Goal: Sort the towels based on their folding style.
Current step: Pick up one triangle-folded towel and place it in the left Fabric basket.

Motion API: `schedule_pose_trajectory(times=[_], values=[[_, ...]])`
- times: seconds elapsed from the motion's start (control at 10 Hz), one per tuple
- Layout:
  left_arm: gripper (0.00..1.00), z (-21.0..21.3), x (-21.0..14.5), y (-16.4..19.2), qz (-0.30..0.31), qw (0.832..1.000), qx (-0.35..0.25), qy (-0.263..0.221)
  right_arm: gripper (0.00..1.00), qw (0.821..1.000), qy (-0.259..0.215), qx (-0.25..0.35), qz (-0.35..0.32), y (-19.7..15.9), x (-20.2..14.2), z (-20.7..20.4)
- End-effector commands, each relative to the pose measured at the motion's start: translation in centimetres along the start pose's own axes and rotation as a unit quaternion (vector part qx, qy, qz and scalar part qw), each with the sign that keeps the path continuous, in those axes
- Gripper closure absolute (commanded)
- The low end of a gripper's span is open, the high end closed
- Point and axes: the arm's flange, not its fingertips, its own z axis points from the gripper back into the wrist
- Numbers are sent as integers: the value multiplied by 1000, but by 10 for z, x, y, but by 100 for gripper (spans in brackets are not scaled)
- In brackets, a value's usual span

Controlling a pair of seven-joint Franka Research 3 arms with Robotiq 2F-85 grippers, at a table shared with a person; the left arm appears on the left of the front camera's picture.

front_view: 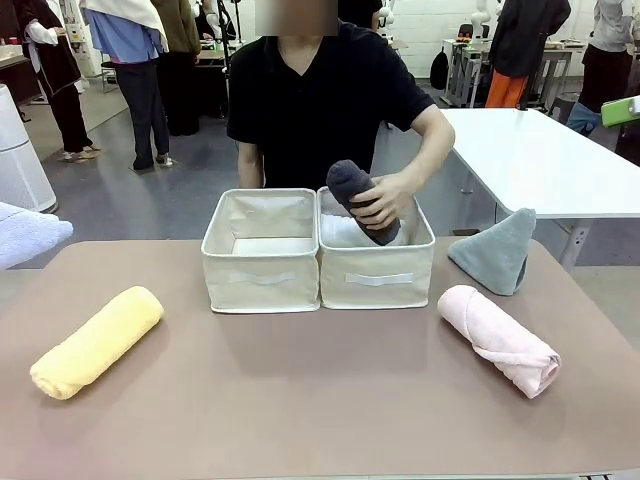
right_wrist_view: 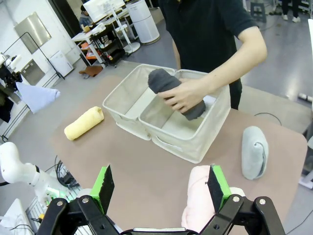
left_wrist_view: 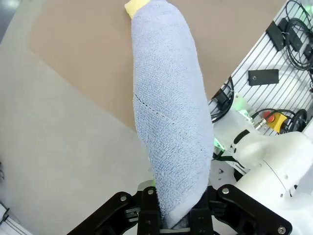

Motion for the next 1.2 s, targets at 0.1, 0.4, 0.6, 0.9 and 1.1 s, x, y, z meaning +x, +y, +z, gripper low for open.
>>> schedule_pose_trajectory(times=[0.1,0.4,0.6,0.9,1.1], values=[[81,5,15,4,20,1000,4,-12,0,1000,-3,15,5,-1,-1,-2],[81,42,105,0,-81,994,72,-31,0,1000,-3,15,5,-1,-1,-2],[81,57,180,-3,-150,986,68,-14,0,1000,-3,15,5,-1,-1,-2],[81,40,256,-1,-202,978,35,34,0,1000,-3,15,5,-1,-1,-2],[81,24,243,10,-171,983,70,17,0,1000,-3,15,5,-1,-1,-2]])
